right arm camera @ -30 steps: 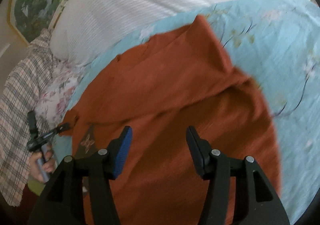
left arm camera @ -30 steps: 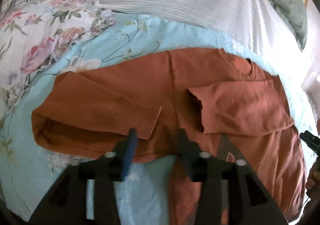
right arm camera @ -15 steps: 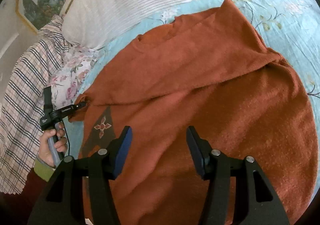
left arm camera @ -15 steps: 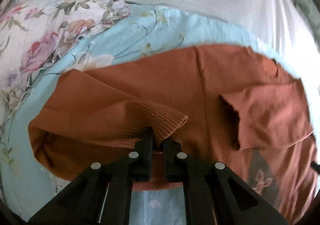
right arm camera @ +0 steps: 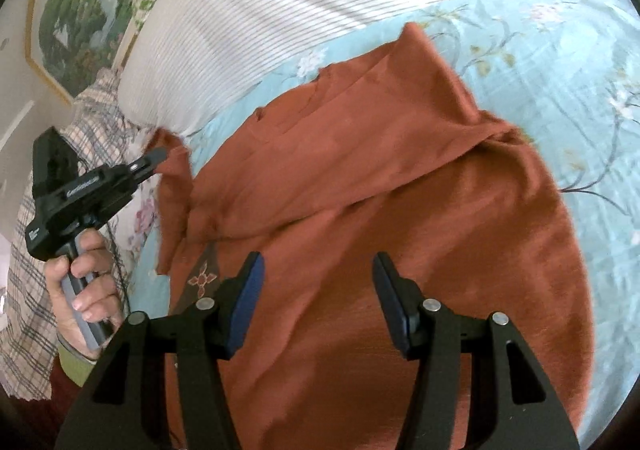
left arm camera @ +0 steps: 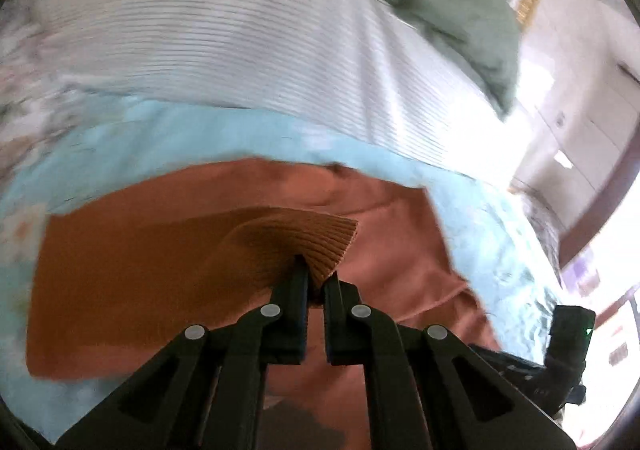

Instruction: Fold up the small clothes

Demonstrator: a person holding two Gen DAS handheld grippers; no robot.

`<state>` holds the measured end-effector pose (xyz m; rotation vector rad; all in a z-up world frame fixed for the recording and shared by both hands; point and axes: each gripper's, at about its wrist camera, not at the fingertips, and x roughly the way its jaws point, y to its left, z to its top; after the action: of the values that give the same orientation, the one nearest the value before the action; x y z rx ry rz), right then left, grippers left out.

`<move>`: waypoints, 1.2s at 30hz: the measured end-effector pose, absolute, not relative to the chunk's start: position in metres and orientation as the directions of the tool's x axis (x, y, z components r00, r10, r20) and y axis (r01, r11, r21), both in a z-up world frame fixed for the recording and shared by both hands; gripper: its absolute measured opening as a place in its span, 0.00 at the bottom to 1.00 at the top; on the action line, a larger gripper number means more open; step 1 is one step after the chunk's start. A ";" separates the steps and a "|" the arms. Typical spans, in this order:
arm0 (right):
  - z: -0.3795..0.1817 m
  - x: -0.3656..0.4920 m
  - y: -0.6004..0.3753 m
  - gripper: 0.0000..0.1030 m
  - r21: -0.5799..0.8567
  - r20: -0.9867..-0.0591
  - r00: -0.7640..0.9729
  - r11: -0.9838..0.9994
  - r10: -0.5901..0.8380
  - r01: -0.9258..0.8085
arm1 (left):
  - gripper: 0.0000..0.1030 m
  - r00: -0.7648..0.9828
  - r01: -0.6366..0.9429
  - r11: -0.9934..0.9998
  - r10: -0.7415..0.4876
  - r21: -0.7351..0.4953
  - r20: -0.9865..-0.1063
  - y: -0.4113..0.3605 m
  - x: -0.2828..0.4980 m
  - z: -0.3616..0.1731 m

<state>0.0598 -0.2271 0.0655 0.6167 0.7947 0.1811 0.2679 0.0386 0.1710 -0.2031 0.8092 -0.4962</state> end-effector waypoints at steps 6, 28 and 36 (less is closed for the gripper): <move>0.060 0.053 -0.255 0.56 0.593 -0.618 0.708 0.794 0.341 0.135 | 0.04 0.481 0.418 0.816 -0.571 -0.399 -0.665 -0.061 0.288 0.138; 0.058 0.138 -0.246 0.56 0.584 -0.624 0.688 0.806 0.370 0.097 | 0.50 0.543 0.300 0.917 -0.391 -0.263 -0.743 -0.002 0.224 0.082; 0.031 0.198 -0.233 0.48 0.574 -0.672 0.625 0.812 0.397 0.102 | 0.47 0.599 -0.080 0.970 -0.138 -0.230 -0.789 0.135 0.199 0.050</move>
<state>0.1980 -0.2331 0.0312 0.6188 0.8932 0.1819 0.1994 0.1349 0.0502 -0.2530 0.9310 -0.0345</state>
